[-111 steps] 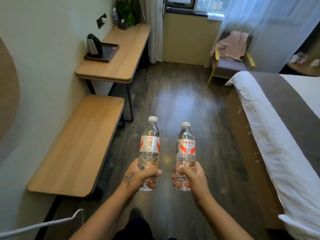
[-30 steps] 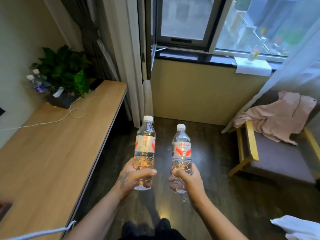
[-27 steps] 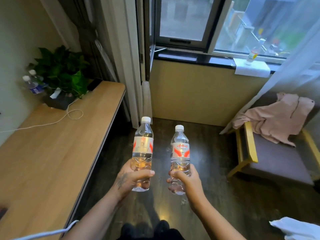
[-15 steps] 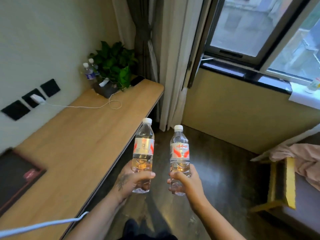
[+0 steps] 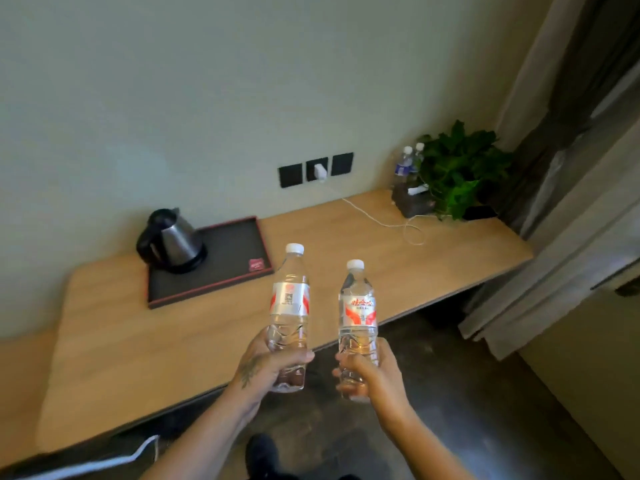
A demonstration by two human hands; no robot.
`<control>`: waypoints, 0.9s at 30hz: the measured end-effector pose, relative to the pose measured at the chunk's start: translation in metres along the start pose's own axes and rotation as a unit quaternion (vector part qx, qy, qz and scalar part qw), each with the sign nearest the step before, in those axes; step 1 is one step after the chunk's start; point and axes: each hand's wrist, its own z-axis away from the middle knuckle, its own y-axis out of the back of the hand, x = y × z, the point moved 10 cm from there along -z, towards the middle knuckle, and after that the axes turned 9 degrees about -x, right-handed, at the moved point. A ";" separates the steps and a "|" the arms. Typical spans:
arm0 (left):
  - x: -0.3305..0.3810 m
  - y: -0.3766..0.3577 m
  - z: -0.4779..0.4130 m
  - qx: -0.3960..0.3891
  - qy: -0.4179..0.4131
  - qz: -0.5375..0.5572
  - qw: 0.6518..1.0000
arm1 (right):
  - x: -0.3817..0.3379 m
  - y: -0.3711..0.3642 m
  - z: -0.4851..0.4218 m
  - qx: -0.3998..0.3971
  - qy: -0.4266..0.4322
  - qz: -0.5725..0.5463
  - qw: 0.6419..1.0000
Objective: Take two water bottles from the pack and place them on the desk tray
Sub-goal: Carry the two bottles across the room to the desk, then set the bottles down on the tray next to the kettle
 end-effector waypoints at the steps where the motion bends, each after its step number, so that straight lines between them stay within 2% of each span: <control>1: 0.000 0.012 0.004 0.013 -0.001 0.010 1.000 | -0.002 -0.013 -0.006 -0.016 -0.001 0.012 1.000; 5: -0.001 0.052 0.013 0.055 -0.001 0.039 0.998 | -0.011 -0.057 -0.028 -0.068 -0.001 0.048 0.997; 11: 0.008 0.087 0.001 0.079 -0.012 0.045 0.996 | -0.022 -0.091 -0.052 -0.090 -0.008 0.053 0.994; 27: 0.038 0.189 -0.068 0.056 0.004 0.041 0.998 | -0.039 -0.176 -0.140 -0.069 -0.027 0.027 0.997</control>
